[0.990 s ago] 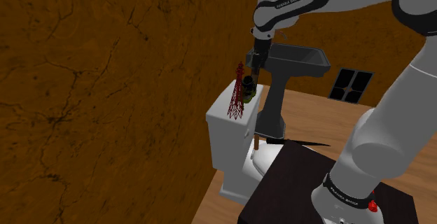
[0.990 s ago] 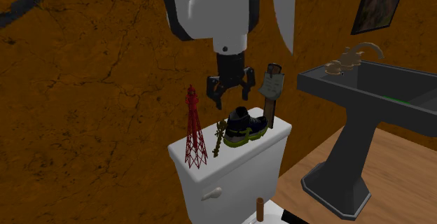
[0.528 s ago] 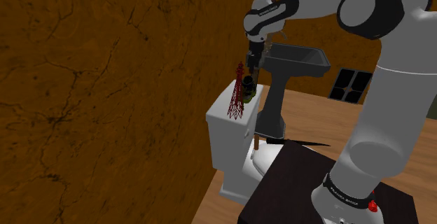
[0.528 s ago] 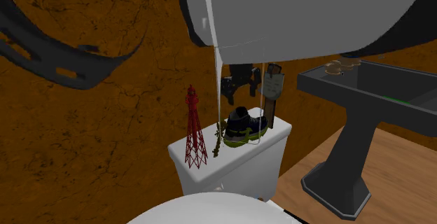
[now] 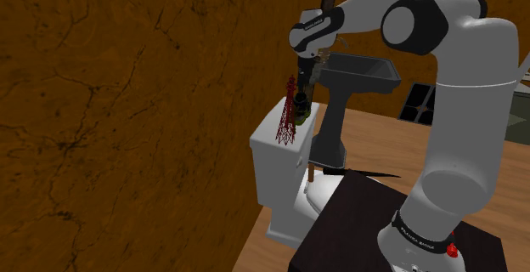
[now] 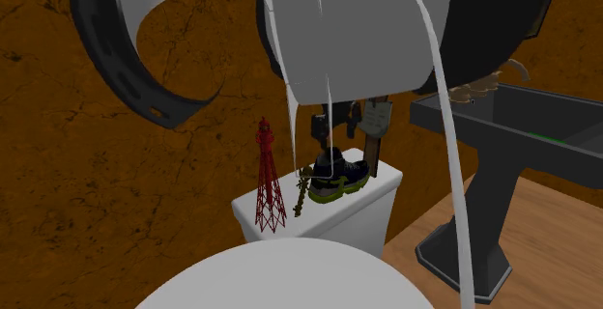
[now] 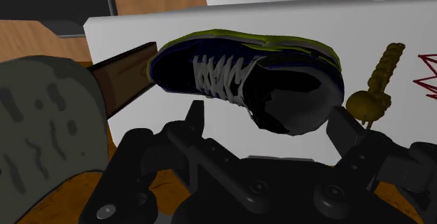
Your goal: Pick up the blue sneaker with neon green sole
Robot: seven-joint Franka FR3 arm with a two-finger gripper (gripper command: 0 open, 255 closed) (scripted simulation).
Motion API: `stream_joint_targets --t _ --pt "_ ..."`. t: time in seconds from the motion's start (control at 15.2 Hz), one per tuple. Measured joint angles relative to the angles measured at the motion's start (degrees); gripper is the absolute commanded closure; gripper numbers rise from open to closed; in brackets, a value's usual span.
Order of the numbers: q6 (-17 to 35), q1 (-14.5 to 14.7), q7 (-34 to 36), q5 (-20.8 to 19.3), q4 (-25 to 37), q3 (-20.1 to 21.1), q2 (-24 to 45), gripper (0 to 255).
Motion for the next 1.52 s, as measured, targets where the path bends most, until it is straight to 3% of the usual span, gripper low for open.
stream_joint_targets --t 0.2,0.26,0.92,1.52 --pt "1.84 -0.16 -0.16 0.32 -1.05 0.1 0.85 0" --pt "2.06 -0.18 -0.19 0.37 -1.15 0.12 0.97 255" --pt "2.32 -0.21 -0.21 0.37 -1.34 0.09 0.96 255" --pt "-3.25 0.01 -0.04 -0.23 2.62 -0.11 -0.58 255"
